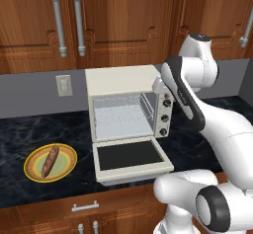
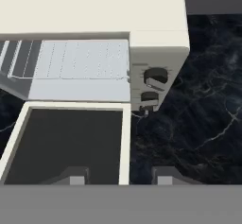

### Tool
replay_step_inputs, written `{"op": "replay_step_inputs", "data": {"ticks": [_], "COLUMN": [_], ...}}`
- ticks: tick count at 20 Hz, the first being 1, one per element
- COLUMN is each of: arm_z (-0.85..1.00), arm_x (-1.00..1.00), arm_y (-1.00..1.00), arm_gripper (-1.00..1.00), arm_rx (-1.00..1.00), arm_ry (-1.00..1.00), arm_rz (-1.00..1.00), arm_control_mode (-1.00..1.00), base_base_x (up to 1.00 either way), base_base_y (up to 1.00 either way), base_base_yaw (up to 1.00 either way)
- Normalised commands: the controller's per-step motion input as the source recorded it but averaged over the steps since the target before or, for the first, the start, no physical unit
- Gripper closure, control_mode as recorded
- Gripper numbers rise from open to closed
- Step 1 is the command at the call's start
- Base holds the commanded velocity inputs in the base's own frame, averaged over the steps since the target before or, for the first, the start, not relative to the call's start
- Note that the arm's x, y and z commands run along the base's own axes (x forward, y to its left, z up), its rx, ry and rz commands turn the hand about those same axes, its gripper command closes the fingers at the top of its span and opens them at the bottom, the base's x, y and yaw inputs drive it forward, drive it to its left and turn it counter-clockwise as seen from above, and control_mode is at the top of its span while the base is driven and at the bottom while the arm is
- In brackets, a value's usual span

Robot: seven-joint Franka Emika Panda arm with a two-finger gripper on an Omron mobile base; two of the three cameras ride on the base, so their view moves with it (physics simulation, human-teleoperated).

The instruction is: Pull the toaster oven rack outwards. Pick up the baguette from the plate and place it on the toaster oven rack. Close the toaster oven door fully and set the temperature to the lowest setting.

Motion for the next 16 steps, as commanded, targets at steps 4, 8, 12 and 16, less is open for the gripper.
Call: {"op": "replay_step_inputs", "data": {"ticks": [4,8,12,16], "arm_z": [-0.12,-0.19,-0.18,-0.10], "arm_x": [-0.08,-0.20,-0.18,-0.14], "arm_y": [0.10,0.16,0.20,0.22], "arm_gripper": [-1.00,-1.00,-1.00,-1.00], "arm_rx": [0.00,0.00,0.00,0.00], "arm_ry": [-0.11,-0.17,-0.11,-0.08], "arm_rz": [0.00,0.00,0.00,0.00], "arm_control_mode": [-1.00,-1.00,-1.00,-1.00], "base_base_x": [0.00,0.00,0.00,0.00], "base_base_y": [0.00,0.00,0.00,0.00], "base_base_yaw": [0.00,0.00,0.00,0.00]}}
